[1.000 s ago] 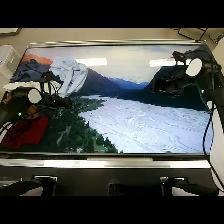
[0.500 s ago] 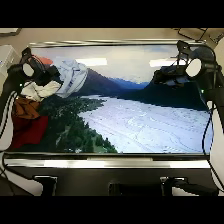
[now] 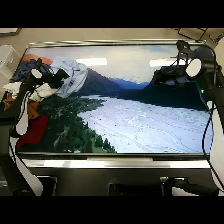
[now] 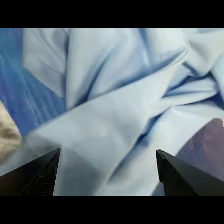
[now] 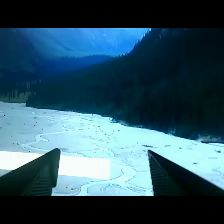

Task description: Fold the clothes and pants, and hang the long-sleeved shirts on hangers.

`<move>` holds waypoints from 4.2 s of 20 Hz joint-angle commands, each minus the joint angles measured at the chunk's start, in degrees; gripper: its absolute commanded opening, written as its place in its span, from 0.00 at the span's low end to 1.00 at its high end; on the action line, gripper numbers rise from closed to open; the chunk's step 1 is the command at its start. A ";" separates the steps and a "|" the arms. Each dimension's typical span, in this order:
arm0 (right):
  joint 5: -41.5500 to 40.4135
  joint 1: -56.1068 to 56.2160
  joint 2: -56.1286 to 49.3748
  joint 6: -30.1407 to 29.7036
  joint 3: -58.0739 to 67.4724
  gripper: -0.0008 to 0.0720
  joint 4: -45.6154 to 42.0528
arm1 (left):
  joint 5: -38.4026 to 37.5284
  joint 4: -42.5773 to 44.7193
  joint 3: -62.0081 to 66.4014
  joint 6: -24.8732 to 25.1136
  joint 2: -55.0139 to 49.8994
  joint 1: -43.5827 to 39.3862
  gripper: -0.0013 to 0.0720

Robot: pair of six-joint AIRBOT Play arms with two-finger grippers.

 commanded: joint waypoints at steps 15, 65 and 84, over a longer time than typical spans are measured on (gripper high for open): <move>5.92 0.04 0.90 -0.44 0.20 0.86 0.57 | -2.27 3.54 1.33 5.40 2.21 -5.11 0.05; 15.12 0.00 12.55 -8.04 -44.92 0.99 12.94 | -17.09 -13.84 -53.79 19.65 28.50 -18.23 0.86; 2.27 0.00 31.45 -7.93 4.17 0.08 -11.85 | -13.16 -12.74 -9.38 26.36 57.48 -7.13 0.05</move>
